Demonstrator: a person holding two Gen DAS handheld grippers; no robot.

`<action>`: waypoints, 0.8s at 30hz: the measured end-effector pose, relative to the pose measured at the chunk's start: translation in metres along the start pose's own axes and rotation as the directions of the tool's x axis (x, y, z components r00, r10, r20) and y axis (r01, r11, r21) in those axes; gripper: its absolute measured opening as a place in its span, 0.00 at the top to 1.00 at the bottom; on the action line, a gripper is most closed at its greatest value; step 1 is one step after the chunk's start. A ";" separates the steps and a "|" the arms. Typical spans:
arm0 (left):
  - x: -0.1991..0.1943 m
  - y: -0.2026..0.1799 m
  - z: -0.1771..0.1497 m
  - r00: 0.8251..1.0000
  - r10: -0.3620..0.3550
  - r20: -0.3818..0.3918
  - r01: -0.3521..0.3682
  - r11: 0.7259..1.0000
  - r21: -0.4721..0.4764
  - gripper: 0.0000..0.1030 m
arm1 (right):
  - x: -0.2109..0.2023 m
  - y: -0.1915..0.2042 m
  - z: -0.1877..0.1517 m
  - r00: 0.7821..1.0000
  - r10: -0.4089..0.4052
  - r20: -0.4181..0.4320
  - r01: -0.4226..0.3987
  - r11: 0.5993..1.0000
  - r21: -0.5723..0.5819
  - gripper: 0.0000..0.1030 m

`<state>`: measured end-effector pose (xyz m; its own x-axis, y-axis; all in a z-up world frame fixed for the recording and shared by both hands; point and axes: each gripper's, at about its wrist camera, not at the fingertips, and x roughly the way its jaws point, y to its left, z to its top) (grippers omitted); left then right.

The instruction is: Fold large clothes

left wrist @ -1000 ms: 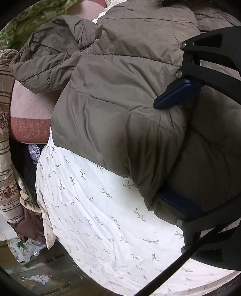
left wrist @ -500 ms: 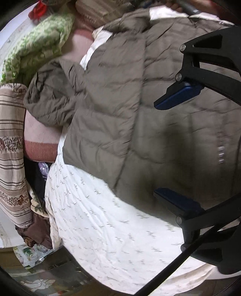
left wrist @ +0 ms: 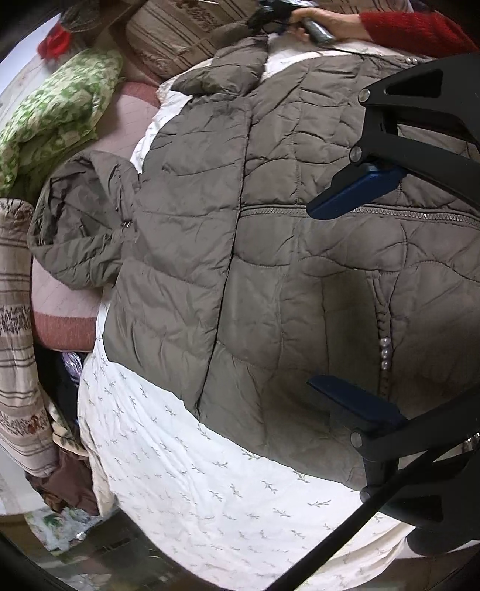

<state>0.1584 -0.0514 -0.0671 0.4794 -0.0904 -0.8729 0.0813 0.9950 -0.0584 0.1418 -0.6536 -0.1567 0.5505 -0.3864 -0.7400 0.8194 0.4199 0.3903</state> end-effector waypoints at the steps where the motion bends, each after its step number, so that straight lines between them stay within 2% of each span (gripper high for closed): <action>1: 0.000 -0.002 0.000 1.000 0.005 0.000 -0.005 1.000 0.005 0.17 | 0.005 0.003 0.002 1.000 0.001 0.004 -0.001 1.000 -0.014 0.35; 3: -0.001 -0.006 0.000 1.000 0.015 0.005 -0.015 1.000 0.015 0.17 | 0.013 0.007 0.003 1.000 0.002 0.006 -0.002 1.000 -0.031 0.39; 4: -0.002 -0.008 0.000 1.000 0.018 0.010 -0.019 1.000 0.018 0.17 | 0.017 0.010 0.003 1.000 0.009 0.000 -0.009 0.999 -0.038 0.49; 5: -0.003 -0.008 0.000 1.000 0.021 0.013 -0.021 1.000 0.020 0.17 | 0.021 0.011 0.004 1.000 0.019 -0.014 -0.019 0.999 -0.041 0.72; 8: -0.004 -0.008 0.001 1.000 0.014 0.015 -0.014 1.000 0.016 0.17 | 0.016 0.015 0.006 0.999 0.036 -0.023 -0.037 0.999 -0.035 0.86; 12: -0.009 -0.001 -0.002 1.000 -0.020 0.019 0.019 1.000 0.005 0.17 | -0.031 0.044 0.012 0.992 0.128 0.019 -0.126 0.988 -0.087 0.90; 14: -0.016 0.005 -0.005 0.999 -0.033 0.031 0.033 0.999 0.000 0.17 | -0.062 0.067 0.009 0.981 0.191 0.044 -0.183 0.973 -0.144 0.90; 16: -0.022 0.014 -0.007 0.998 -0.042 0.046 0.043 0.999 -0.014 0.17 | -0.097 0.096 -0.003 0.960 0.276 0.047 -0.259 0.940 -0.221 0.90; 18: -0.029 0.024 -0.010 0.997 -0.056 0.057 0.058 0.998 -0.033 0.17 | -0.131 0.124 -0.024 0.931 0.364 0.022 -0.340 0.890 -0.304 0.90; 21: -0.040 0.043 -0.013 0.994 -0.080 0.074 0.085 0.994 -0.067 0.17 | -0.168 0.163 -0.068 0.883 0.465 -0.069 -0.452 0.799 -0.398 0.90; 24: -0.052 0.062 -0.018 0.991 -0.088 0.102 0.098 0.991 -0.095 0.17 | -0.186 0.195 -0.122 0.822 0.527 -0.217 -0.565 0.707 -0.425 0.90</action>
<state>0.1228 0.0155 -0.0338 0.5570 -0.1816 -0.8104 0.0448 0.9809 -0.1891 0.1793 -0.3998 -0.0093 0.8494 0.0819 -0.5214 0.1997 0.8645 0.4612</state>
